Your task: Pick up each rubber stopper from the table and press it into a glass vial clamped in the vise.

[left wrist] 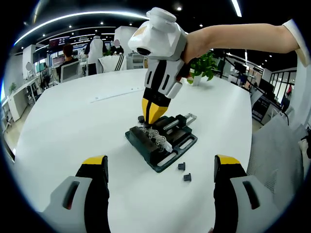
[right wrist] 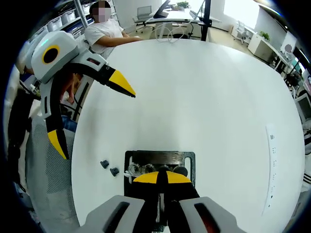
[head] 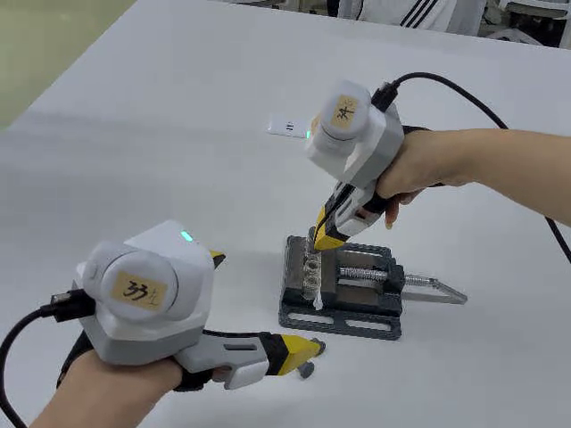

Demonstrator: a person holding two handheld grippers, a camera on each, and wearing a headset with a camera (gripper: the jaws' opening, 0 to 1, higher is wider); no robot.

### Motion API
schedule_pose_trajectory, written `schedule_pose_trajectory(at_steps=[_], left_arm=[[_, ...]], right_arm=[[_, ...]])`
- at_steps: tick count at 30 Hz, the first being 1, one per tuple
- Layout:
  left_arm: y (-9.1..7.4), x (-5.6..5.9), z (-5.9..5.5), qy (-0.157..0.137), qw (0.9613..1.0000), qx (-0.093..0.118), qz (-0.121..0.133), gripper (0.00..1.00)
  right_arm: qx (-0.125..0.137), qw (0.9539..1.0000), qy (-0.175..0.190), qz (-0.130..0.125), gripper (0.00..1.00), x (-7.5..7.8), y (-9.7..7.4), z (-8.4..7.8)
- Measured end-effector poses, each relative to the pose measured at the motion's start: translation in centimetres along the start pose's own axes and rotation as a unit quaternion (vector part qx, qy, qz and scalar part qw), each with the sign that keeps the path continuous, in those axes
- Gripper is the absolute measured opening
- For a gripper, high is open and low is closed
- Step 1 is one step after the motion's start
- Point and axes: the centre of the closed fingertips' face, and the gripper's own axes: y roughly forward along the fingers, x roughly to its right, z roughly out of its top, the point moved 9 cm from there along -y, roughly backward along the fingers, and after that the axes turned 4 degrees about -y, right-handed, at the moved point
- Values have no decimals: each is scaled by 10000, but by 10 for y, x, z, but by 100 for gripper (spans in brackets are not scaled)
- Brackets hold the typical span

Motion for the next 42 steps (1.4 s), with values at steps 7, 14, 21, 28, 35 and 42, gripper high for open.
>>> schedule_pose_trajectory(at_steps=[7, 14, 21, 28, 35, 42], left_arm=[[-1, -1, 2, 44, 10000, -2, -17, 89], [-1, -2, 3, 87, 10000, 0, -32, 89], [-2, 0, 3, 131, 9999, 18, -45, 89], [-8, 1, 1, 176, 9998, 19, -32, 89], [-14, 5, -1, 232, 9997, 22, -9, 90], [-21, 7, -5, 285, 9996, 11, 12, 90]], right_arm=[[292, 9995, -19, -124, 11, -7, -5, -4], [568, 9981, 18, -242, 30, -18, -9, -17], [718, 9958, 82, -559, 55, -30, -13, -31], [805, 9936, 254, -750, 66, -44, -11, -45], [1018, 9912, 281, -802, 72, -62, -12, -52], [1119, 9908, 117, -747, 69, -78, -14, -47]])
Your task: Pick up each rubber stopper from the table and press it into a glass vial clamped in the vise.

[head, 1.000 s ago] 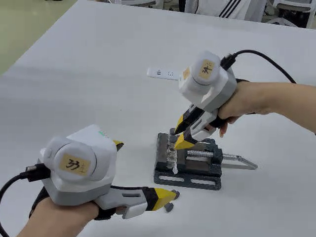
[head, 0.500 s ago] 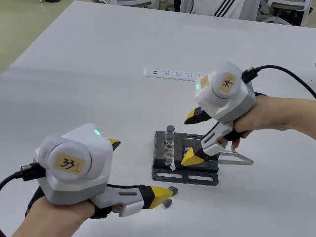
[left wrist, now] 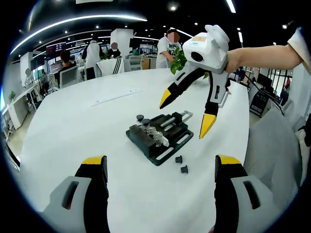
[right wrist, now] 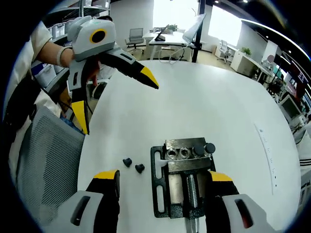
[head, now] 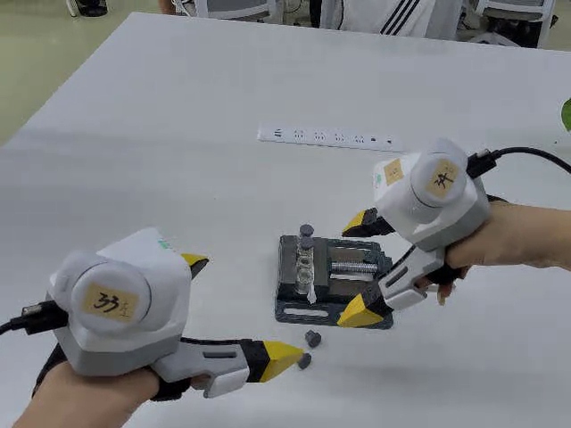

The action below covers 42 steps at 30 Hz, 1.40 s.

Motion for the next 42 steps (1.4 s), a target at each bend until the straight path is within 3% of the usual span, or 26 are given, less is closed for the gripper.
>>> schedule_pose_trajectory(at_steps=[9, 15, 21, 32, 42], left_arm=[[-9, -1, -5, 16, 10000, -5, 52, 90], [-14, 1, -8, -26, 10000, 5, 92, 90], [-18, 2, -10, -47, 9999, 5, 130, 90], [-23, 4, -15, -128, 9997, -29, 193, 89], [-25, 1, -20, -222, 9995, -39, 239, 89]], right_arm=[[57, 9970, -664, 391, 62, -22, 6, 12], [10, 9952, -888, 417, 51, -25, 14, 11], [-125, 9934, -922, 667, 34, -31, 26, 4], [-255, 9944, -755, 688, 11, -27, 48, -8], [-368, 9929, -850, 752, 4, -26, 56, -9]])
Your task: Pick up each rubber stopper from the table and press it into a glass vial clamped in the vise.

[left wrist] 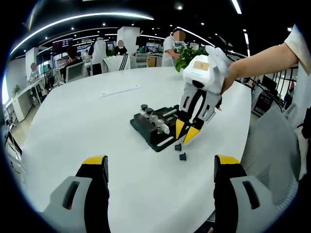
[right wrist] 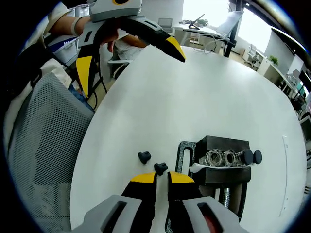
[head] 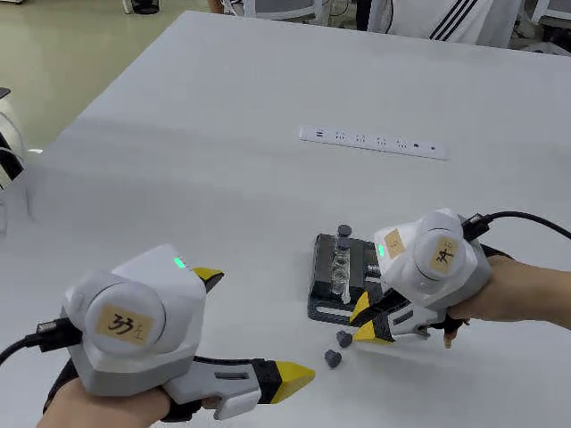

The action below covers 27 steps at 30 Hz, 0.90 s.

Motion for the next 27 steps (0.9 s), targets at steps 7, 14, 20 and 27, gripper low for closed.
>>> schedule_pose_trajectory(at_steps=[7, 14, 20, 27], left_arm=[[-1, -1, -4, -47, 10000, -9, 16, 88], [-2, -4, -7, -84, 10000, -16, 37, 88], [-1, -3, -6, -83, 10000, -3, 17, 88], [0, -1, -5, -60, 10000, 49, -30, 87]], right_arm=[[-7, 10000, 41, 73, 0, 0, 6, 1], [-20, 9999, 79, 120, 0, 0, 8, 2], [-20, 9978, 657, 121, 0, 2, 8, 1], [134, 9915, 1280, 166, 0, 2, 9, 0]])
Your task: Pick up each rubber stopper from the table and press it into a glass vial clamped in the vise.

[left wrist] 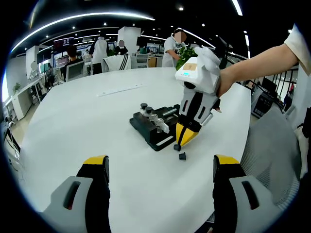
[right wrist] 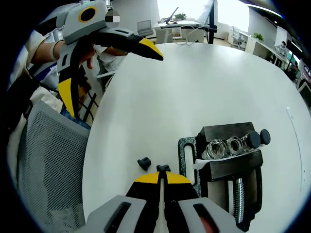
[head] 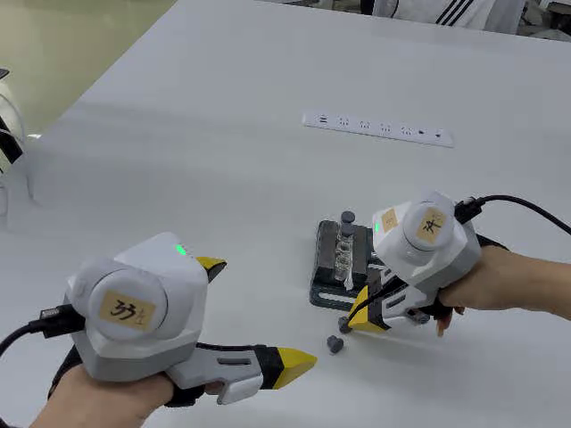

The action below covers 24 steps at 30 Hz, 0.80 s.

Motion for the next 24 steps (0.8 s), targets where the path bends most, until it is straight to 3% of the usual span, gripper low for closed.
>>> schedule_pose_trajectory(at_steps=[6, 9, 14, 16, 18, 19, 21, 22, 24], left_arm=[[0, 0, 0, 35, 10000, 17, -26, 86], [0, 0, 1, 60, 10000, 38, -43, 85], [2, -1, 3, 161, 9998, 90, -105, 83], [3, 0, 6, 221, 9996, 149, -137, 81], [4, 1, 8, 269, 9993, 206, -184, 80], [5, 2, 10, 308, 9990, 259, -219, 79], [5, 3, 13, 367, 9985, 308, -247, 78], [6, 4, 15, 409, 9982, 336, -292, 77], [7, 5, 18, 493, 9972, 418, -365, 74]], right_arm=[[216, 9982, 566, -46, 0, -4, -2, 1], [392, 9941, 1005, -112, 0, -3, -5, 0], [922, 9784, 1847, -72, 0, -5, -18, 1], [1195, 9675, 2227, -27, 0, -8, -25, 3], [1535, 9541, 2568, 104, 0, -9, -32, 4], [1683, 9452, 2792, 153, 0, -9, -37, 5], [1911, 9339, 3012, 241, 0, -11, -43, 6], [2072, 9236, 3210, 307, 0, -10, -46, 6], [2351, 9089, 3415, 438, 0, -14, -53, 8]])
